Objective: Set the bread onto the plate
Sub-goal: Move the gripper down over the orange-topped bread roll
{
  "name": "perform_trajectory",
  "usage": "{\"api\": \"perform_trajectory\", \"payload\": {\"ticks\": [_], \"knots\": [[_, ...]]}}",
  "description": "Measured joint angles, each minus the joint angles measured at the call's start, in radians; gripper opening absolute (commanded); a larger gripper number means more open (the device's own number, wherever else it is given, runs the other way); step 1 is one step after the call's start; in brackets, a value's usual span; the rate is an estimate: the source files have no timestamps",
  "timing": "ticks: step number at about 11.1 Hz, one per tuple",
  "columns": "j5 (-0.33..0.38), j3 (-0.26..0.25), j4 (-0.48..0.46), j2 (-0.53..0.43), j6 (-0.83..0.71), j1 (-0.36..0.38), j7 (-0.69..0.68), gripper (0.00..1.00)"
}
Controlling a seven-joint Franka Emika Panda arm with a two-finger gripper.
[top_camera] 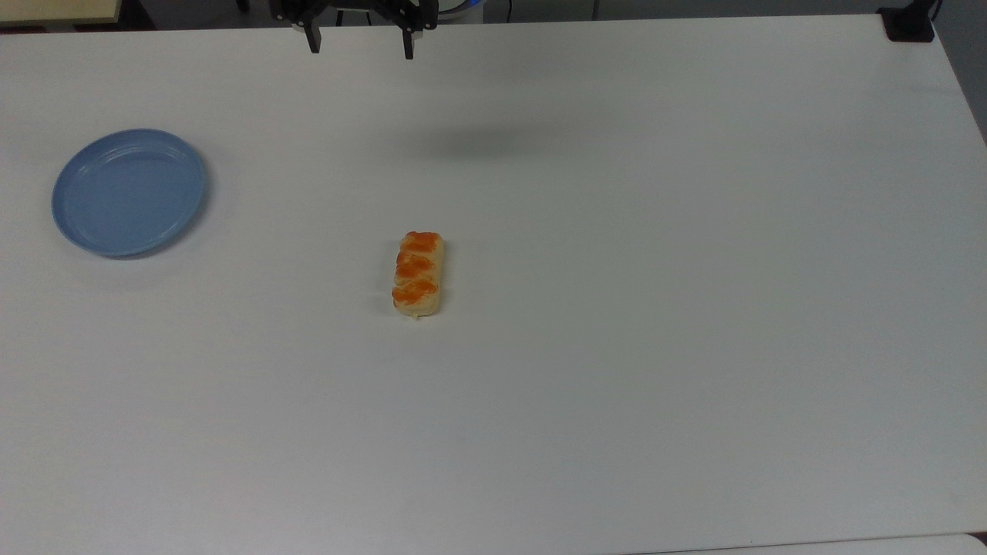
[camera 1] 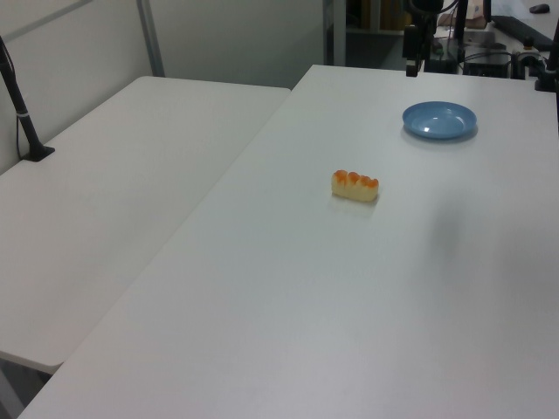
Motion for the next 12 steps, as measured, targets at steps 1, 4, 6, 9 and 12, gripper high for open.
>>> {"api": "perform_trajectory", "payload": {"ticks": [1, 4, 6, 9, 12], "knots": [[0.000, 0.000, 0.000, 0.000, 0.000, 0.000, 0.000, 1.00], [0.000, 0.000, 0.000, 0.000, 0.000, 0.000, 0.000, 1.00], [0.000, 0.000, 0.000, 0.001, 0.000, 0.000, 0.000, 1.00], [0.000, 0.000, -0.002, 0.005, 0.000, 0.000, 0.000, 1.00], [0.001, 0.003, -0.006, 0.060, 0.063, 0.010, 0.000, 1.00]]}}
